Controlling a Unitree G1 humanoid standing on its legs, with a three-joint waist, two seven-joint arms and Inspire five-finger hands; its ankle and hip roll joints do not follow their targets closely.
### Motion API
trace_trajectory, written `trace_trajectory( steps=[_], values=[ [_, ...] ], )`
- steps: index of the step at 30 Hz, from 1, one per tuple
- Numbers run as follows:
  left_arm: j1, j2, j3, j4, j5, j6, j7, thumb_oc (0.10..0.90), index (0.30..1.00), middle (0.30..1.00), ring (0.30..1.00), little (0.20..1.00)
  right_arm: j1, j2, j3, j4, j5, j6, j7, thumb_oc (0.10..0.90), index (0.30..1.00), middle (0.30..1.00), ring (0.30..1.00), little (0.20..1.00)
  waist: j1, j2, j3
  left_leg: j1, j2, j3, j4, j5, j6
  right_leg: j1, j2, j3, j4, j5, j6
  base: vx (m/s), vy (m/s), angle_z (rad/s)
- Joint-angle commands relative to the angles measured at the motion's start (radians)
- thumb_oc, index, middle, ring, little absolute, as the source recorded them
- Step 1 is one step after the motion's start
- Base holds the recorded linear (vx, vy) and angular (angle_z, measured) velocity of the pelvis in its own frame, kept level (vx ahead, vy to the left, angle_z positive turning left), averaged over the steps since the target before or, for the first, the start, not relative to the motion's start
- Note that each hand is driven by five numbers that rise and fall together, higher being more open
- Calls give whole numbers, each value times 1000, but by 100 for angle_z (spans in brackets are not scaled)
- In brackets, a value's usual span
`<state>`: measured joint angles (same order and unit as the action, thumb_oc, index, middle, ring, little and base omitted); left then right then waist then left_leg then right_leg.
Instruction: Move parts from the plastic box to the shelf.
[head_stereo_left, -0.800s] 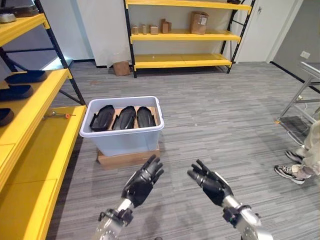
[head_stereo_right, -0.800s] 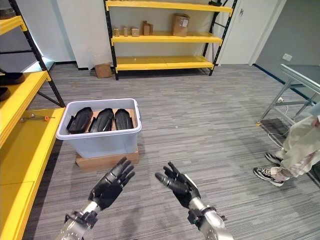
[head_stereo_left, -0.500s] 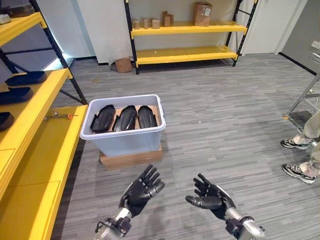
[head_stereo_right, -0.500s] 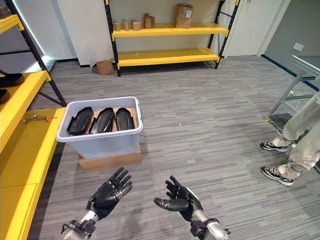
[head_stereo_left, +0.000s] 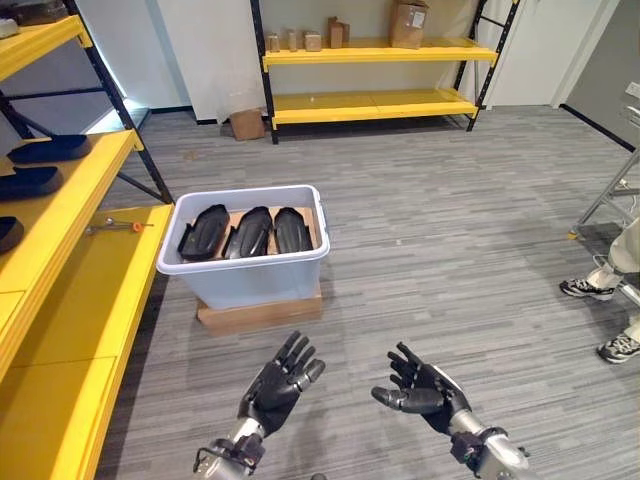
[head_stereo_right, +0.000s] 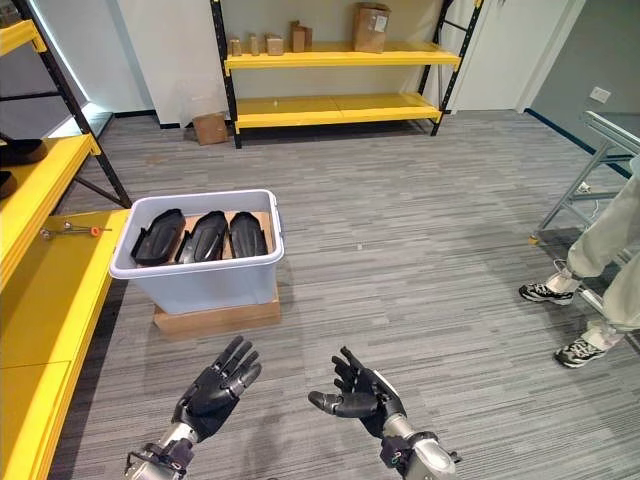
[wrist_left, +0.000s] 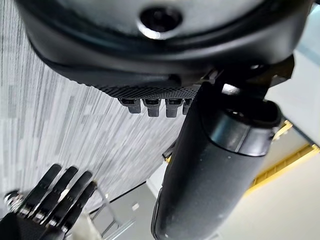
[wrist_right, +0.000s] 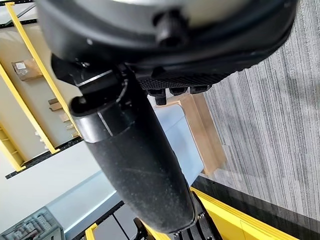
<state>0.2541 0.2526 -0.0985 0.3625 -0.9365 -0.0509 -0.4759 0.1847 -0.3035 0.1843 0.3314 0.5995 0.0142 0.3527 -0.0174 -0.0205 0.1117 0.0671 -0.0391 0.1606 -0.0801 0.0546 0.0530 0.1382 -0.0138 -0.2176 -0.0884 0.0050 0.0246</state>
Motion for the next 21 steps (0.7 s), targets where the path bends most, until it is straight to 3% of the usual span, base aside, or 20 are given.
trace_trajectory(
  steps=[1, 7, 13, 17, 21],
  values=[
    [-80, 5, 33, -53, -13, -80, -40, 900, 1000, 1000, 1000, 1000, -84, 10, -4, -56, 19, -84, 23, 900, 1000, 1000, 1000, 1000, 26, -42, -10, 45, 47, -30, -7, -82, -49, -1, -49, -21, 33, -7, 56, 31, -13, 13],
    [-73, 10, 55, -49, -29, -51, -57, 900, 1000, 1000, 1000, 1000, -106, 10, 24, -61, 4, -93, 11, 900, 1000, 1000, 1000, 1000, 40, -45, 6, 35, 47, -30, -7, -74, -45, -16, -54, -19, 40, -2, 59, -15, 14, 3],
    [-102, 35, 78, -63, 10, -33, -39, 900, 1000, 1000, 1000, 1000, -145, 38, 91, -43, 38, -124, -49, 900, 1000, 1000, 1000, 1000, 49, -71, 7, 25, 38, -20, -7, -67, -40, -31, -58, -2, 33, 16, 65, -8, -58, -1],
    [-132, 23, 61, -100, 8, 6, -16, 900, 1000, 1000, 1000, 1000, -134, 34, 95, -54, 25, -128, -84, 900, 1000, 1000, 1000, 1000, 51, -54, 17, 28, 33, -33, -7, -69, -30, -30, -66, -18, 52, 2, 61, 11, 39, 1],
    [-119, 5, 37, -73, 14, -17, -32, 900, 1000, 1000, 1000, 1000, -105, 27, 73, -67, 13, -115, -73, 900, 1000, 1000, 1000, 1000, 43, -39, 9, 39, 34, -36, -7, -76, -33, -17, -68, -29, 53, -5, 63, 48, 49, 9]
  ],
)
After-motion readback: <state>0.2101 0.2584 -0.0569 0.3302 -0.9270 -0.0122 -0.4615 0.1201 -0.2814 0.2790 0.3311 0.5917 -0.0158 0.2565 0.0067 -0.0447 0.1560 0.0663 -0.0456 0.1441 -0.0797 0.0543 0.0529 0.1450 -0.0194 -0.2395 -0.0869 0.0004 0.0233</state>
